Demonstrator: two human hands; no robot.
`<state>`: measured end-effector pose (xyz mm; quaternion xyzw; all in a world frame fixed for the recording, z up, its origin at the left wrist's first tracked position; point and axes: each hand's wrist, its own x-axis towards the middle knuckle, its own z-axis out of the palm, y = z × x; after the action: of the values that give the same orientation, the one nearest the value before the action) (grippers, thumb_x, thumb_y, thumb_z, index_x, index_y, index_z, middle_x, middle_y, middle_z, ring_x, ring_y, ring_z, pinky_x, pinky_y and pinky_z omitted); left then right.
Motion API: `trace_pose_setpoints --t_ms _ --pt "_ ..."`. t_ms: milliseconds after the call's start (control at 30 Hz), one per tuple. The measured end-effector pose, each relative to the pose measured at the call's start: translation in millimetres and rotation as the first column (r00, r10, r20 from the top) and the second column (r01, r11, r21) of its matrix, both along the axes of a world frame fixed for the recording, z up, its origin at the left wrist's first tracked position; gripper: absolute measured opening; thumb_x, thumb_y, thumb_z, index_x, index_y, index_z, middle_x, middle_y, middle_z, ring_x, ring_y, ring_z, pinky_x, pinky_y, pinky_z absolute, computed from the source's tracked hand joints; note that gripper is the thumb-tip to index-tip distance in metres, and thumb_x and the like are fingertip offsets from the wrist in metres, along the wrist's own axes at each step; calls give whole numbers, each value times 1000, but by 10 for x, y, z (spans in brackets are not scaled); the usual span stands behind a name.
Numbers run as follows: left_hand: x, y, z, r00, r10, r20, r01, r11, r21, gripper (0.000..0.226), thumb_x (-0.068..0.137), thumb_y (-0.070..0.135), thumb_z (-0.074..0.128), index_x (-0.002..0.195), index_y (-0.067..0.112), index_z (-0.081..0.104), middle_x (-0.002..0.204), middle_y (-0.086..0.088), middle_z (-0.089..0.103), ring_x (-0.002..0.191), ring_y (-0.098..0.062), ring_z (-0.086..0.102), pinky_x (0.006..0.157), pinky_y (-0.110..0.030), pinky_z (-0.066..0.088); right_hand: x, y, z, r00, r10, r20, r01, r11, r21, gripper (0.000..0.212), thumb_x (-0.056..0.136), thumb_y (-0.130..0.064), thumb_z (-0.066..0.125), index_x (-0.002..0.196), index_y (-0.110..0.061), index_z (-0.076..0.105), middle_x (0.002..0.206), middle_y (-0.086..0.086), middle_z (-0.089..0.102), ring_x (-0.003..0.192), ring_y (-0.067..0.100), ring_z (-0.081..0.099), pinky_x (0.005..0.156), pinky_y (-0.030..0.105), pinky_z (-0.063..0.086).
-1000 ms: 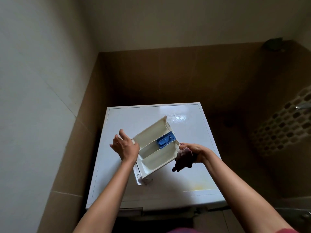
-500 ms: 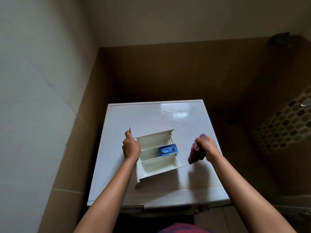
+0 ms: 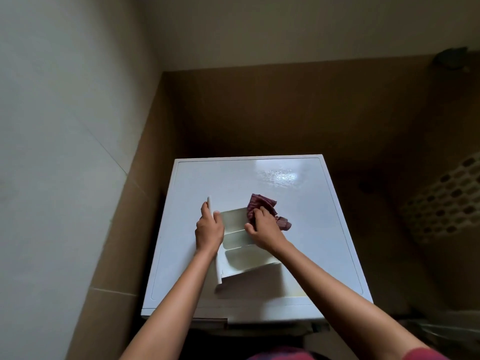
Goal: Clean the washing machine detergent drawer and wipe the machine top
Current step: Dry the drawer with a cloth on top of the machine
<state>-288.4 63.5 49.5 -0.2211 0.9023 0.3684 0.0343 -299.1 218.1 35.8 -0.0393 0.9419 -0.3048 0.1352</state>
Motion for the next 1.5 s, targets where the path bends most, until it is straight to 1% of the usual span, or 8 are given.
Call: trace_pose_setpoints --t_ms 267,433,733,1033,1133,1267,1400,1500 --pt "-11 33 18 1000 8 -18 -8 1000 -25 45 101 24 35 145 13 30 120 -25 60 103 -42 58 86 -45 47 -199 -17 -112 967 152 205 -215 918 334 41 98 -33 31 119 -4 50 128 19 52 120 33 46 97 40 34" --pt "-29 31 4 1000 10 -25 -11 999 -36 46 102 30 33 145 14 30 116 -26 61 101 -42 59 85 -45 48 -343 -154 -43 936 98 338 -189 951 246 43 89 -30 36 117 -1 53 119 22 61 108 37 56 86 37 41" --pt "-63 53 0 997 63 -36 -64 998 -17 46 104 29 29 146 14 33 115 -27 62 103 -42 59 86 -44 46 -219 -534 5 907 314 281 -346 935 73 39 94 -34 42 117 -3 50 118 22 61 107 37 57 82 38 41" --pt "-59 67 48 997 66 -38 -67 997 -32 43 103 30 28 143 14 34 121 -23 61 105 -41 59 83 -45 48 -285 -301 -5 916 352 192 -364 931 34 51 79 -12 60 129 -17 53 121 10 64 109 33 59 84 33 49" --pt "-58 72 43 996 77 -39 -78 997 -23 43 103 31 27 142 16 36 119 -23 61 102 -41 60 84 -47 51 -261 -239 -46 953 277 125 -270 960 -70 64 71 -4 64 133 -20 53 122 6 65 109 27 59 85 28 47" --pt "-59 92 50 996 76 -42 -78 996 -36 43 103 31 28 142 17 38 119 -23 62 102 -41 60 82 -47 51 -229 -121 -21 969 242 48 -222 941 -256 40 67 5 66 104 -10 65 94 5 67 86 21 60 70 24 41" --pt "-57 77 30 995 90 -40 -90 996 -9 45 103 33 29 144 17 38 122 -23 61 105 -42 59 85 -47 51 -286 104 204 958 276 72 -221 879 -421 40 63 12 62 96 -9 67 88 6 67 83 18 62 74 30 49" --pt "-43 66 8 994 99 -50 -99 995 11 45 103 34 29 144 19 38 122 -21 61 104 -40 59 86 -46 51 -229 163 324 986 10 -165 -79 903 -421 34 70 0 72 101 -12 67 88 3 69 82 18 65 74 34 53"
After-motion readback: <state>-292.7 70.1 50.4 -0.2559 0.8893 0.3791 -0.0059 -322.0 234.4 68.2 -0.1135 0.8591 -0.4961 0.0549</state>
